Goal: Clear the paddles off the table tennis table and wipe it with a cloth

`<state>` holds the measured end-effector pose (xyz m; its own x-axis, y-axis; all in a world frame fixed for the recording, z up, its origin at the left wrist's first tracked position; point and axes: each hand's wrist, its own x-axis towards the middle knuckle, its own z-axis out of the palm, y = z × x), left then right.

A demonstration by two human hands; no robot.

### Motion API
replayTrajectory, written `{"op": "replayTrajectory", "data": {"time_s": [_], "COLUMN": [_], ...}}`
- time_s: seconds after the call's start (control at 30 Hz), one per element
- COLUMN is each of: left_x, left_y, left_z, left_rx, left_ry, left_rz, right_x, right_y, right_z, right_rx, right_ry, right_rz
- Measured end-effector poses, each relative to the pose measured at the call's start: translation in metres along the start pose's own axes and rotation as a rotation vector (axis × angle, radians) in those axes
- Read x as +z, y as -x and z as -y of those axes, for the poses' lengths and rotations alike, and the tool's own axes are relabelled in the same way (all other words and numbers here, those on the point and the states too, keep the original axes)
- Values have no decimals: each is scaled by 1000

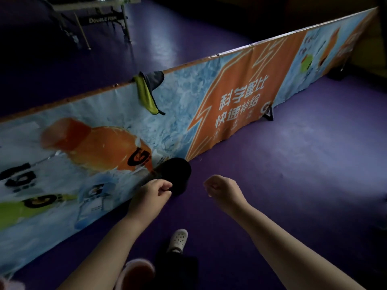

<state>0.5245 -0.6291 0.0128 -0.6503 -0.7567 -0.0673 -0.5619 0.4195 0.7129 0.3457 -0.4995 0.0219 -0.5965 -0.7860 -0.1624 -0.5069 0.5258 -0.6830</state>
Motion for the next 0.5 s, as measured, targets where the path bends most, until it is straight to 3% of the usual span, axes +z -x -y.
{"op": "replayTrajectory", "data": {"time_s": [0.27,0.5], "left_x": [-48,-108], "left_y": [-219,-403], "left_z": [5,32], "left_rx": [16,193], "left_ry": [-81,-487], "left_rz": [-173,-215], "right_x": [-15,-8], "right_y": [-178,-313], "right_z": [50,93], "right_rx": [-11,-13], "right_ry": [37,36], "right_rz": [-41,-33]}}
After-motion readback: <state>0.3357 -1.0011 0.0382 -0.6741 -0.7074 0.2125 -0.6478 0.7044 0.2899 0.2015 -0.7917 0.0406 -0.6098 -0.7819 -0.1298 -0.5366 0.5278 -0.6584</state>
